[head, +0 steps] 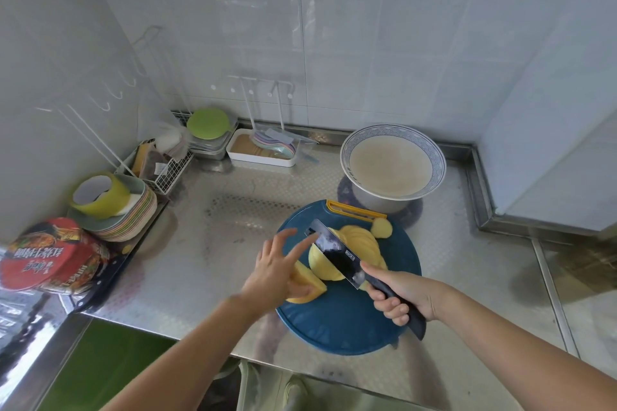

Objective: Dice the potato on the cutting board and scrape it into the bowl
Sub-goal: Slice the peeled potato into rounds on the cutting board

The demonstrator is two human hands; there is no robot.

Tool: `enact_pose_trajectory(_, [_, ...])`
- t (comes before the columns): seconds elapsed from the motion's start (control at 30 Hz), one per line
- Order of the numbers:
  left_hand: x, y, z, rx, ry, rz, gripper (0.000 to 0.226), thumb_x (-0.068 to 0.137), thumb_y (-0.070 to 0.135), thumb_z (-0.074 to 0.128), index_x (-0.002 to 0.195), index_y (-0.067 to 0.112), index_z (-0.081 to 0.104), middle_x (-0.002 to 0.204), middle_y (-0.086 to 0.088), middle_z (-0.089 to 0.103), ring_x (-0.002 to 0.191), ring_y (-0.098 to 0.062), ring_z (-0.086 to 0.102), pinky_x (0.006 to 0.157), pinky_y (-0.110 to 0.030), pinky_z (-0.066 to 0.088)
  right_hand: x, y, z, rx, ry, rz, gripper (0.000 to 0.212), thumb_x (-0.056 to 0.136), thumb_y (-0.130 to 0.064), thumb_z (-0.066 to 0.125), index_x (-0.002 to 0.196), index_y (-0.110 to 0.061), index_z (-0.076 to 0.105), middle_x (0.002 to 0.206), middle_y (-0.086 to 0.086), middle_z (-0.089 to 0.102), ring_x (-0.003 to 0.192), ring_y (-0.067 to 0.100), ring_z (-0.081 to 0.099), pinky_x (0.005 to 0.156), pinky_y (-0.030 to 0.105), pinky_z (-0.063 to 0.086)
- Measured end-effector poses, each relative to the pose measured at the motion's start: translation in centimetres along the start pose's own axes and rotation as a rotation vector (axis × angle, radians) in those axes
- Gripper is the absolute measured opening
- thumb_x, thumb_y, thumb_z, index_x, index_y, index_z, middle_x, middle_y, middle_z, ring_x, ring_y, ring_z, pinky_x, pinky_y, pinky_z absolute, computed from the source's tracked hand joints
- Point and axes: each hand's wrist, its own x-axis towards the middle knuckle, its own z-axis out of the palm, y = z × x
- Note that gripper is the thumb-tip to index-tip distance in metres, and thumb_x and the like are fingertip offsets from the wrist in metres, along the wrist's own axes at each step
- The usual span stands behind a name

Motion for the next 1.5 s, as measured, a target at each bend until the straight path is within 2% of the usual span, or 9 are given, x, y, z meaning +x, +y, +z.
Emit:
enact_pose_trajectory(0.07, [1.6, 0.2, -1.9, 0.201, -0.085, 0.102, 0.100, 0.073, 0.061, 0.069, 0.147, 0.050, 0.003, 0.154, -0.003, 0.001, 0.137, -0.028, 0.009, 0.116, -0.046, 0.015, -0.3, -0.3, 0.2, -0.057, 0.019, 0.015, 0.061, 0.083, -0.074, 0.048, 0.059, -0.018, 0.041, 0.052, -0.002, 0.027, 0.040, 0.008, 0.022, 0.043, 0.020, 0.023])
enact_pose_trajectory(0.23, [4.6, 0.8, -3.8, 0.352, -0.181, 0.219, 0.101, 0.066, 0.062, 0.074, 0.147, 0.044, 0.018, 0.156, -0.003, -0.005, 0.142, -0.031, 0.000, 0.117, -0.047, 0.007, -0.9, -0.8, 0.9, -0.184, 0.063, 0.047, 0.062, 0.079, -0.077, 0.046, 0.057, -0.019, 0.040, 0.051, -0.002, 0.032, 0.041, 0.009, 0.025, 0.044, 0.020, 0.025])
enact_pose_trajectory(0.4, [5.2, 1.0, -4.0, 0.296, -0.276, 0.212, 0.096, 0.064, 0.060, 0.077, 0.143, 0.042, 0.026, 0.157, 0.000, -0.005, 0.143, -0.029, -0.007, 0.117, -0.047, 0.005, -1.1, -0.6, 1.1, -0.189, 0.095, 0.049, 0.063, 0.081, -0.077, 0.046, 0.057, -0.019, 0.041, 0.053, -0.001, 0.033, 0.042, 0.009, 0.026, 0.044, 0.020, 0.026])
enact_pose_trajectory(0.57, [4.9, 1.2, -3.9, 0.293, -0.258, 0.240, 0.086, 0.066, 0.060, 0.076, 0.137, 0.038, 0.033, 0.155, 0.002, 0.000, 0.142, -0.026, -0.004, 0.117, -0.045, 0.006, -0.9, -0.4, 1.3, -0.176, 0.105, 0.043, 0.063, 0.087, -0.075, 0.043, 0.058, -0.019, 0.040, 0.053, -0.001, 0.032, 0.042, 0.009, 0.025, 0.044, 0.020, 0.026])
enact_pose_trajectory(0.83, [4.6, 1.3, -3.4, 0.300, -0.265, 0.221, 0.089, 0.064, 0.063, 0.075, 0.136, 0.031, 0.032, 0.151, -0.003, 0.008, 0.140, -0.028, 0.005, 0.116, -0.044, 0.009, -1.2, -0.2, 1.2, -0.217, 0.135, 0.038, 0.062, 0.087, -0.073, 0.047, 0.057, -0.020, 0.040, 0.051, -0.001, 0.033, 0.040, 0.010, 0.027, 0.043, 0.022, 0.026])
enact_pose_trajectory(1.0, [4.5, 1.3, -3.1, 0.282, -0.274, 0.221, 0.088, 0.064, 0.064, 0.075, 0.135, 0.033, 0.032, 0.149, -0.001, 0.010, 0.139, -0.028, 0.007, 0.115, -0.046, 0.011, -1.2, -0.2, 1.6, -0.226, 0.139, 0.039, 0.062, 0.088, -0.073, 0.046, 0.056, -0.020, 0.041, 0.051, -0.001, 0.033, 0.040, 0.010, 0.027, 0.044, 0.022, 0.026])
enact_pose_trajectory(1.27, [5.0, 1.1, -3.1, 0.317, -0.322, 0.199, 0.107, 0.064, 0.069, 0.071, 0.149, 0.035, 0.015, 0.156, -0.002, 0.000, 0.144, -0.030, -0.002, 0.117, -0.047, 0.005, -1.8, -0.6, 1.9, -0.275, 0.168, 0.033, 0.061, 0.088, -0.072, 0.047, 0.058, -0.019, 0.040, 0.052, 0.000, 0.034, 0.040, 0.010, 0.028, 0.044, 0.021, 0.027])
enact_pose_trajectory(1.4, [4.4, 1.0, -3.0, 0.292, -0.222, 0.151, 0.122, 0.063, 0.068, 0.073, 0.152, 0.029, -0.001, 0.157, -0.002, -0.007, 0.144, -0.028, -0.003, 0.117, -0.045, 0.001, -2.5, -0.7, 1.8, -0.306, 0.175, -0.002, 0.061, 0.087, -0.072, 0.047, 0.060, -0.018, 0.039, 0.052, 0.000, 0.034, 0.041, 0.011, 0.029, 0.043, 0.021, 0.028])
enact_pose_trajectory(1.5, [2.6, 1.1, -2.6, 0.177, -0.107, -0.013, 0.132, 0.062, 0.066, 0.075, 0.152, 0.019, -0.010, 0.156, -0.003, -0.005, 0.144, -0.028, 0.000, 0.118, -0.043, 0.003, -2.9, -0.3, 2.0, -0.342, 0.193, -0.062, 0.062, 0.085, -0.074, 0.045, 0.060, -0.018, 0.039, 0.049, 0.000, 0.034, 0.039, 0.011, 0.029, 0.043, 0.022, 0.030])
